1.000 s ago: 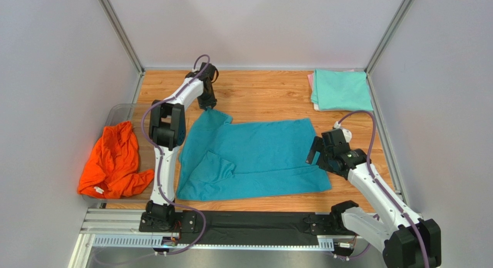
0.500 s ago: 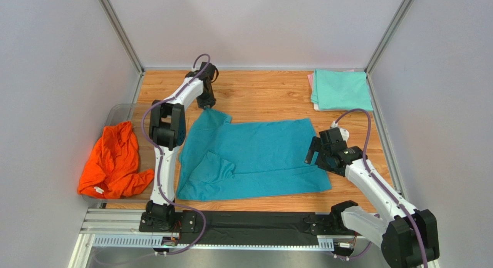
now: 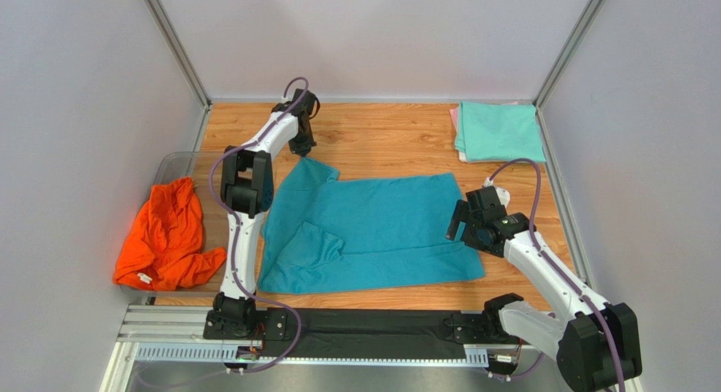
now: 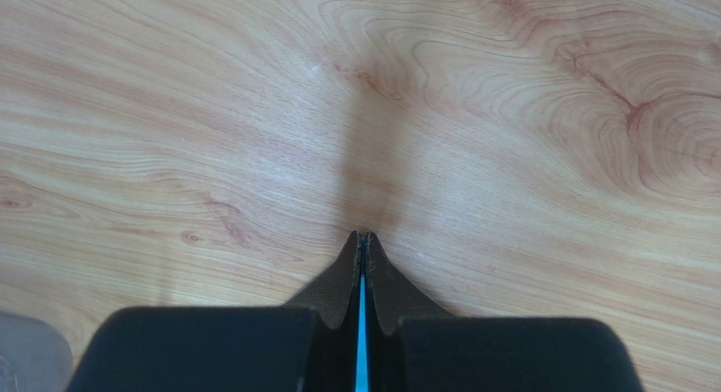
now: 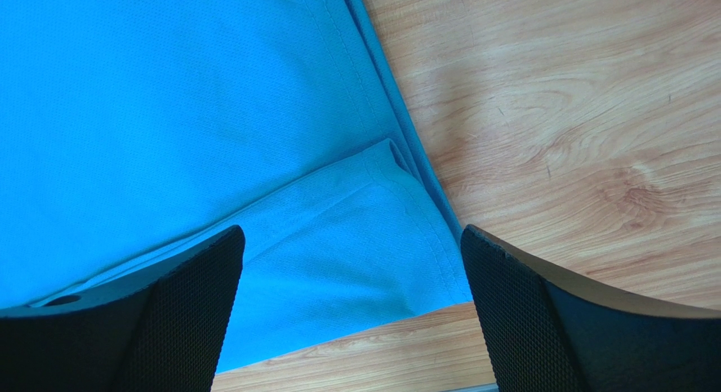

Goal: Fold and stack the t-shirts
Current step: Fold the tshirt

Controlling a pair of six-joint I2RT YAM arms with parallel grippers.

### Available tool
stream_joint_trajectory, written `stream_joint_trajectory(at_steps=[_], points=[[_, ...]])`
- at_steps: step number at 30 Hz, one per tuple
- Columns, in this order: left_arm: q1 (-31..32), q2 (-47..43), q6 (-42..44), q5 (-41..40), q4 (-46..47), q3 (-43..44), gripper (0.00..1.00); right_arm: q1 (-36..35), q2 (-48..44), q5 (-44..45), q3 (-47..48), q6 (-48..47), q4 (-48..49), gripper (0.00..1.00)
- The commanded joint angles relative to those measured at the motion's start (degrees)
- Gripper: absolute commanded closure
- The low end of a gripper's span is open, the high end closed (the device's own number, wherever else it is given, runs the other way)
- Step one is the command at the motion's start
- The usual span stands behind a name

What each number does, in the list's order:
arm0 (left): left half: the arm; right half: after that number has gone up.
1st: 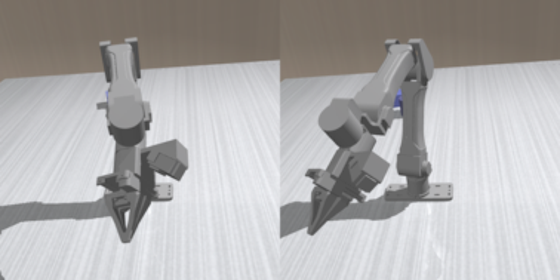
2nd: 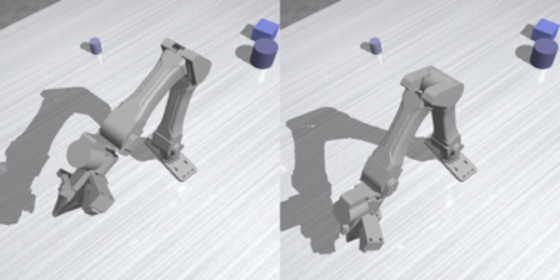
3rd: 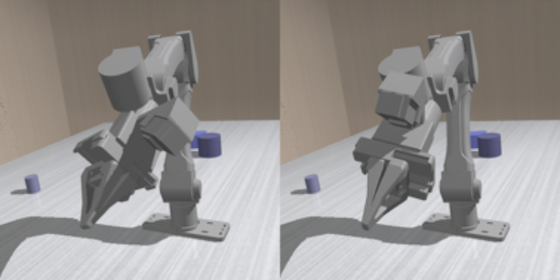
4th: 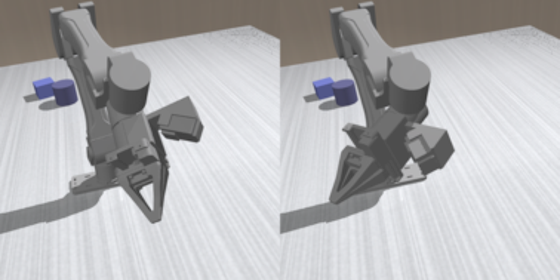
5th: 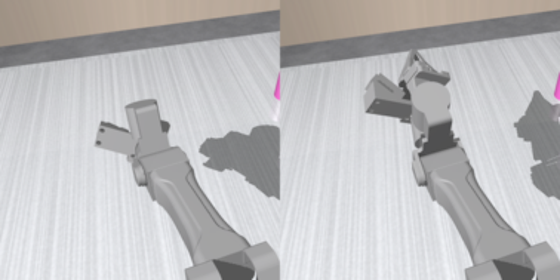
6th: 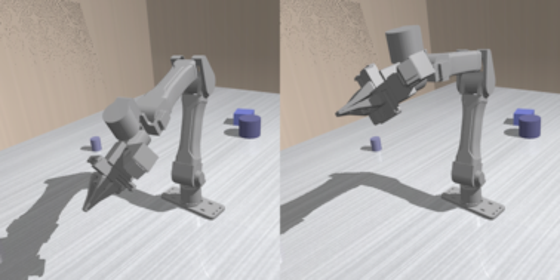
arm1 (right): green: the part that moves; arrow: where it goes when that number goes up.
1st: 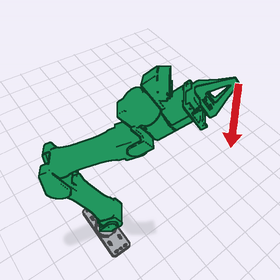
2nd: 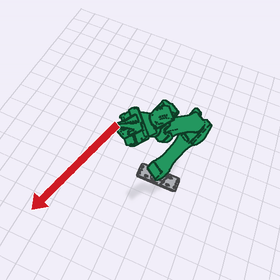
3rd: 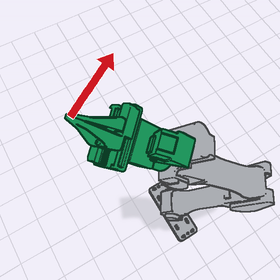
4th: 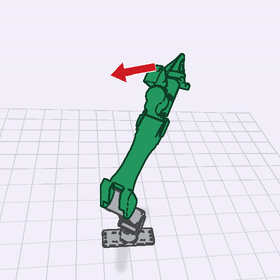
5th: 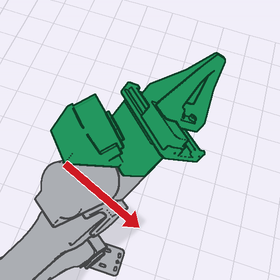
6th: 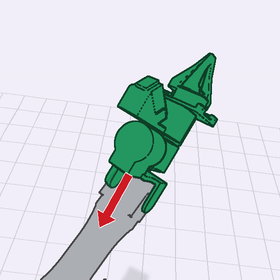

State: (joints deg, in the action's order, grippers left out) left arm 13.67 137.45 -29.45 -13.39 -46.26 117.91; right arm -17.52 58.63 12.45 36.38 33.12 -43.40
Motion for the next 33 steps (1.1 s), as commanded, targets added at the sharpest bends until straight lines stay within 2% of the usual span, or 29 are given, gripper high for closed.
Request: stream_joint_trajectory(at_steps=[1, 7, 14, 19, 25, 29, 33], points=[[-0.40, -0.24, 0.36, 2.57, -0.94, -1.36, 1.00, -0.24, 0.43, 2.40, 3.16, -0.60, 2.00, 0.00], [-0.31, -8.59, 0.80, 7.40, 3.53, -9.87, 1.00, -0.15, 7.36, 7.05, 11.41, -0.34, 1.65, 0.00], [0.48, -20.53, 0.62, 9.61, 9.08, -21.83, 1.00, 0.90, 25.70, 9.96, 28.79, -0.25, 4.37, 0.03], [1.71, -25.90, 0.89, 10.14, 12.41, -28.25, 1.00, 2.31, 37.50, 13.65, 39.19, -1.74, 4.90, 0.11], [3.11, -30.92, 1.07, 9.34, 13.65, -33.88, 1.00, 3.98, 51.22, 14.28, 49.90, -3.68, 4.90, 0.13], [3.55, -34.43, 0.36, 9.70, 14.79, -37.39, 1.00, 4.25, 56.84, 14.18, 52.91, -4.38, 4.72, 0.23], [3.73, -36.98, -0.43, 10.83, 16.02, -40.91, 1.00, 4.42, 59.31, 13.13, 53.71, -4.30, 4.64, 0.27]])
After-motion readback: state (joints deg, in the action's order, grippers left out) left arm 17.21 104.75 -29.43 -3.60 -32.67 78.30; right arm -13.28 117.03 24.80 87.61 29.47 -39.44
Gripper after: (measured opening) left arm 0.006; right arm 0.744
